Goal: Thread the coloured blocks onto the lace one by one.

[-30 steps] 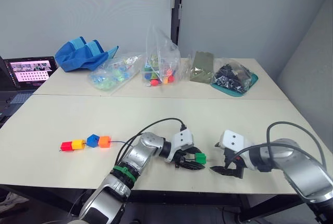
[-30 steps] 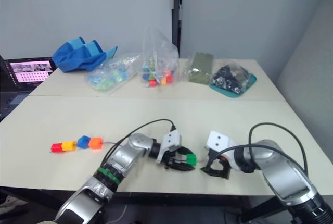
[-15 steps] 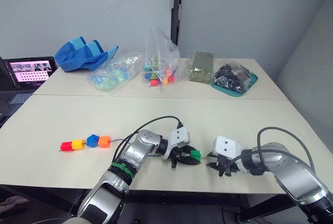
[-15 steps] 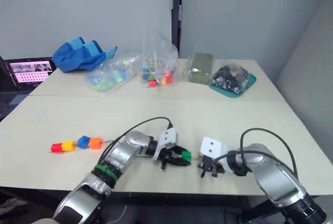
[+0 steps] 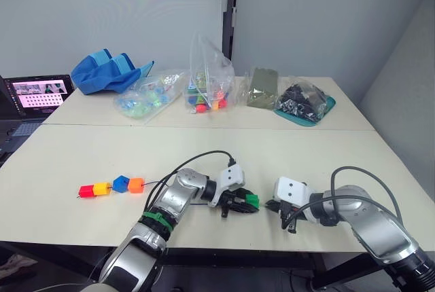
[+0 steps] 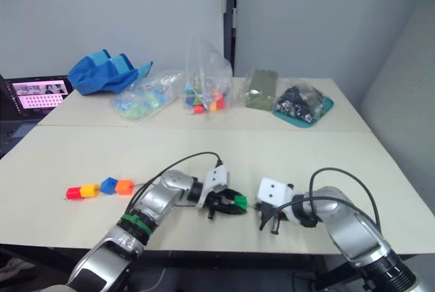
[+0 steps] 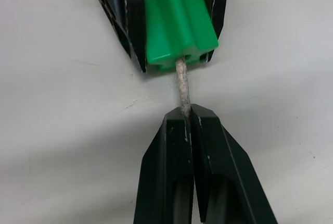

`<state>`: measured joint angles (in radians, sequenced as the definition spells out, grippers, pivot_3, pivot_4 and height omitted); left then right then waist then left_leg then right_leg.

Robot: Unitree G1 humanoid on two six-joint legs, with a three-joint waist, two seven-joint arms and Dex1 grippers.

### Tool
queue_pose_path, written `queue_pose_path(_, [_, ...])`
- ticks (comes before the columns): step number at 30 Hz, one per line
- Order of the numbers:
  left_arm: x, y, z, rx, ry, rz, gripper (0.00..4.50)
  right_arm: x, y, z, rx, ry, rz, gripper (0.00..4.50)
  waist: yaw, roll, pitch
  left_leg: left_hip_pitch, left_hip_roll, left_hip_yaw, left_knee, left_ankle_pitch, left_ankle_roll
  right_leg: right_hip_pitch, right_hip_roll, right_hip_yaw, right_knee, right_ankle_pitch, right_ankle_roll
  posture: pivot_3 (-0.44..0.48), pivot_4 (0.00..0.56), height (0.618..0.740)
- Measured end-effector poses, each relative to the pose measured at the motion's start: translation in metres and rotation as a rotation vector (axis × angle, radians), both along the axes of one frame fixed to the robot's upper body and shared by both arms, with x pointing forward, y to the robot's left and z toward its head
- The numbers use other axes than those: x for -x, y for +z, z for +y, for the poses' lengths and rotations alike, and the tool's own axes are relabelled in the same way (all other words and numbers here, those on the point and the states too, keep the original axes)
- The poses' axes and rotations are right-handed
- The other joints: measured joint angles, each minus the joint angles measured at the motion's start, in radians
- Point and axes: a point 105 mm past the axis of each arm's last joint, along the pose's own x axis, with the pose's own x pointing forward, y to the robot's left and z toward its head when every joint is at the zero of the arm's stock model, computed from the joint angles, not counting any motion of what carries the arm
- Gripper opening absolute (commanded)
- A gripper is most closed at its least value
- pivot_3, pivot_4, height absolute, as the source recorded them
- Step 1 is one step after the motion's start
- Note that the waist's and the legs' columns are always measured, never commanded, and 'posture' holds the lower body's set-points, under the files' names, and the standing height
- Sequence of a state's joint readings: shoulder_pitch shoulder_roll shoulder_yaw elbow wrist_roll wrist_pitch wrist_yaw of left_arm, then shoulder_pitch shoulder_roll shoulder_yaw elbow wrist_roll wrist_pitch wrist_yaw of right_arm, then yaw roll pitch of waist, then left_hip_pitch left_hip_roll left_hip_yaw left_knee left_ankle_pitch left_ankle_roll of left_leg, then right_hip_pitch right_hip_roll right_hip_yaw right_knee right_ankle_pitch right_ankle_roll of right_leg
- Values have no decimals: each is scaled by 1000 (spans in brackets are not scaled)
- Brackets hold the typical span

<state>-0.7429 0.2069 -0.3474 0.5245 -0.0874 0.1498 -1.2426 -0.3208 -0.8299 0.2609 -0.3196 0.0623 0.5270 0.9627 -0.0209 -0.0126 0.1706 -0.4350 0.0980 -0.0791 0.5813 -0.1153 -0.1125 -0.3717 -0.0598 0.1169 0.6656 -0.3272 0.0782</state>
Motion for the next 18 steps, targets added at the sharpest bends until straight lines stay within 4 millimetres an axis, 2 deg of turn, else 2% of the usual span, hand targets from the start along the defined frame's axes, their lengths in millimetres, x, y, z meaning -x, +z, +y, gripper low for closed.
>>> queue_pose_path(2, [-3, 5, 15, 9, 6, 7, 1339, -2, 0, -6, 21, 16, 2, 0, -2, 0, 0, 0, 0, 0, 0, 0, 0, 0, 0, 0, 0, 0, 0, 0, 150, 740])
queue_pose_path(5, [-13, 9, 70, -69, 65, -23, 1339, -9, 4, -19, 65, 29, 1, 0, -10, 0, 0, 2, 0, 0, -3, 0, 0, 0, 0, 0, 0, 0, 0, 0, 150, 740])
queue_pose_path(8, [-13, 10, 114, -130, 100, -37, 1339, -13, 5, -23, 76, 44, 9, 0, -14, 0, 0, 2, 0, 0, -3, 0, 0, 1, 0, 0, -1, 0, 0, 0, 150, 740])
queue_pose_path(18, [-11, 23, 219, -306, 258, -87, 1339, -19, 6, -19, 86, 81, 12, 0, -28, 0, 0, 6, 1, 1, -8, 0, 0, 1, 0, 0, 0, -1, -2, 0, 150, 740])
